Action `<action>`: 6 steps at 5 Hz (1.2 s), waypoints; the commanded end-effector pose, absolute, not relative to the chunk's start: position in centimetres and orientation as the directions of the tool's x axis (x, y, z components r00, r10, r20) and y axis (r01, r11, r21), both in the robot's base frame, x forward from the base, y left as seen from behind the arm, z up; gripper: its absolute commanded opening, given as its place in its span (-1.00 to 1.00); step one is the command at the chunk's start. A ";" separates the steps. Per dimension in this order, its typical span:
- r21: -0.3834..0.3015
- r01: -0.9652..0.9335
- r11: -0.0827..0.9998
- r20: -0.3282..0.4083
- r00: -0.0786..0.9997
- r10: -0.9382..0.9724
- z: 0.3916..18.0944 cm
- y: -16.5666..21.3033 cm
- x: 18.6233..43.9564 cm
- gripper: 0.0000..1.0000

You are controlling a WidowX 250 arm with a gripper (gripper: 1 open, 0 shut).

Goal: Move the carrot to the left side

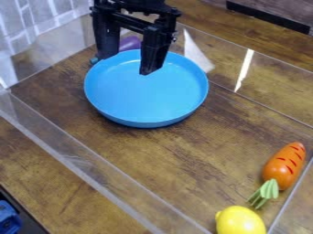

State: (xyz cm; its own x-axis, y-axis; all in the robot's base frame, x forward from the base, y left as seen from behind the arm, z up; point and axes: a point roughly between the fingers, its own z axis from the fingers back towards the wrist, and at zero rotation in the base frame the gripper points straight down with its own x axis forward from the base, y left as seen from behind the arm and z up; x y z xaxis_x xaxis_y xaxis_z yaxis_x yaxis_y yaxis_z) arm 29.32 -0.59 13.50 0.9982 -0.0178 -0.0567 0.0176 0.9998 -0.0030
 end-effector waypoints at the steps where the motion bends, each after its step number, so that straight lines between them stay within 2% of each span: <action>1: -0.008 0.028 1.000 -0.068 0.997 -0.028 12.9 -1.0 29.5 1.00; 3: -0.028 0.075 0.997 -0.066 0.995 -0.077 11.9 -3.3 30.4 1.00; 5: -0.033 0.146 0.989 -0.017 0.989 -0.147 11.4 -7.1 31.5 1.00; 6: -0.037 0.160 0.986 -0.016 0.987 -0.161 10.9 -7.7 31.7 1.00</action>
State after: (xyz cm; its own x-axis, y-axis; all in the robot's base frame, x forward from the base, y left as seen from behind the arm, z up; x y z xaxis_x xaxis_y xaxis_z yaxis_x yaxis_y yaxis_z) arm 31.06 -7.12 9.29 0.9862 -0.1466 -0.0769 0.1445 0.9890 -0.0319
